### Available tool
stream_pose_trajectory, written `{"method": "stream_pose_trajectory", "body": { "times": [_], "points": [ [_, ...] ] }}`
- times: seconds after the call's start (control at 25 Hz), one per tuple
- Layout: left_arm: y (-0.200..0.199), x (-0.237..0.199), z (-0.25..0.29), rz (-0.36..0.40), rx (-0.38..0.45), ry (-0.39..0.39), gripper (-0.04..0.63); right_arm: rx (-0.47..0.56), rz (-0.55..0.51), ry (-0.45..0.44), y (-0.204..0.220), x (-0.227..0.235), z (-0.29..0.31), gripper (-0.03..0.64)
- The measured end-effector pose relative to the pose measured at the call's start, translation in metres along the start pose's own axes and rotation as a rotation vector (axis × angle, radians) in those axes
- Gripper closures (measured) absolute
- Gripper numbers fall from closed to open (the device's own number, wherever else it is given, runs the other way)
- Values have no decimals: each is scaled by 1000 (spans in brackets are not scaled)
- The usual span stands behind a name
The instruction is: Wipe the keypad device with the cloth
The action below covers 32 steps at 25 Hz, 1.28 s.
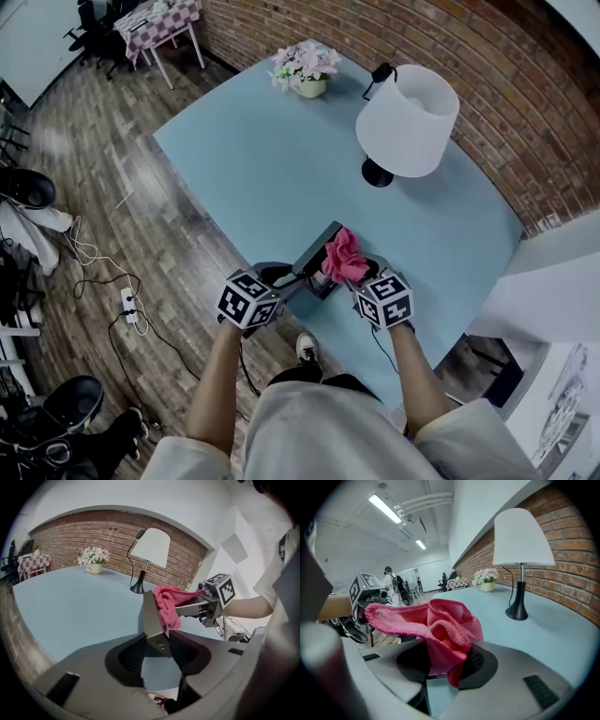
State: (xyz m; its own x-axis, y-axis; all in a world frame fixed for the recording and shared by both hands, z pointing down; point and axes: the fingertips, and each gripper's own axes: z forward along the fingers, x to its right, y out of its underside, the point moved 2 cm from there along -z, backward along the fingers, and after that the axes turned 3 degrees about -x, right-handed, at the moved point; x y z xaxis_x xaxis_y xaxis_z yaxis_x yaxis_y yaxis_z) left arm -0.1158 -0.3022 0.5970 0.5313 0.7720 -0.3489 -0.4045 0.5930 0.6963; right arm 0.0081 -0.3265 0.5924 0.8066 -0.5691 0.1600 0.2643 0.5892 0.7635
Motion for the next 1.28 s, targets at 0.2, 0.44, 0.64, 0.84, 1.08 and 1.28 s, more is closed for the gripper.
{"method": "stream_pose_trajectory", "body": {
  "times": [0.2, 0.44, 0.64, 0.84, 1.08, 1.28],
  "points": [
    [0, -1, -1, -3, 1, 0, 399, -29, 2, 98, -1, 24, 0, 482],
    [0, -2, 0, -1, 1, -2, 399, -57, 29, 180, 1, 37, 2, 482],
    [1, 0, 0, -2, 4, -10, 399, -93, 56, 264, 10, 56, -8, 482],
    [0, -1, 0, -14, 11, -13, 399, -20, 115, 173, 6, 47, -29, 483],
    [0, -1, 0, -27, 28, -13, 399, 49, 38, -40, 7, -34, -41, 482],
    [0, -1, 1, -28, 31, -20, 399, -49, -47, -111, 39, -84, -24, 482]
  ]
}}
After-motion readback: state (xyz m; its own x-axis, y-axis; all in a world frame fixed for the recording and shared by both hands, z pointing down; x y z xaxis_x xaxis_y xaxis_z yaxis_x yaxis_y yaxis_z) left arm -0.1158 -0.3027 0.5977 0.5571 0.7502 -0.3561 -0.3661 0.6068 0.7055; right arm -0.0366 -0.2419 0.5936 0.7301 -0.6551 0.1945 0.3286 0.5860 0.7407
